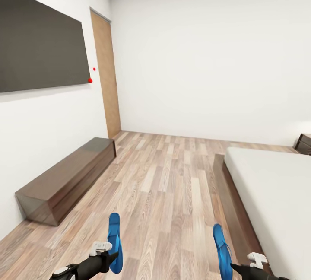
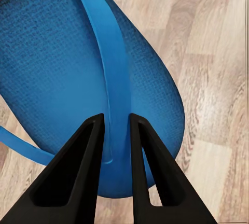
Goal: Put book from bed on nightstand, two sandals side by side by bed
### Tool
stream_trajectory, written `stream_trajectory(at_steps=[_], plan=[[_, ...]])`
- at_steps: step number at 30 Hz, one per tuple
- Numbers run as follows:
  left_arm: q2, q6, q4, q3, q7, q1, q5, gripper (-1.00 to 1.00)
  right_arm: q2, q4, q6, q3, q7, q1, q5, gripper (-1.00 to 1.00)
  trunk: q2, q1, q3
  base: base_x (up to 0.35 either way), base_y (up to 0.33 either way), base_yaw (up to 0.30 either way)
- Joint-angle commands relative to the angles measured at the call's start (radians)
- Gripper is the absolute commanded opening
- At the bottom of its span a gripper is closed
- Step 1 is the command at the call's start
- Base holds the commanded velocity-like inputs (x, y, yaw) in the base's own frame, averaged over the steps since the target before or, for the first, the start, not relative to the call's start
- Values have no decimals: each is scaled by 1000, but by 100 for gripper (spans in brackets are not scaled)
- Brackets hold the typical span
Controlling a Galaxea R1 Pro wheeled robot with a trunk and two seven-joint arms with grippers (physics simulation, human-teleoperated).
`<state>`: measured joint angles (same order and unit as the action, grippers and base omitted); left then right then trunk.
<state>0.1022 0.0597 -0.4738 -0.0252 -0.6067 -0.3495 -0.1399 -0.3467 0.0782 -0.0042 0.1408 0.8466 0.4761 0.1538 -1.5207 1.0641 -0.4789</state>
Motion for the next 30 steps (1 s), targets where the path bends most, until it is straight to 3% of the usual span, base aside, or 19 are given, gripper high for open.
stream_trajectory(at_steps=[1, 8, 16, 30], plan=[[0, 6, 0, -2, -5, 0, -6, -100, 0, -1, 0, 3, 3, 1, 0, -100, 7, -4, 2, 0, 0, -237], [0, 6, 0, -3, -6, 0, -6, -100, 0, -1, 0, 3, 3, 1, 1, -100, 56, -31, 24, 0, 0, -192], [1, 5, 0, -4, -8, 0, -6, -100, 0, -1, 0, 3, 3, 1, 1, -100, 56, -31, 24, 0, 0, -67], [1, 5, 0, -4, -8, 0, -6, -100, 0, -1, 0, 3, 4, 1, 1, -100, 56, -31, 24, 0, 0, -291]])
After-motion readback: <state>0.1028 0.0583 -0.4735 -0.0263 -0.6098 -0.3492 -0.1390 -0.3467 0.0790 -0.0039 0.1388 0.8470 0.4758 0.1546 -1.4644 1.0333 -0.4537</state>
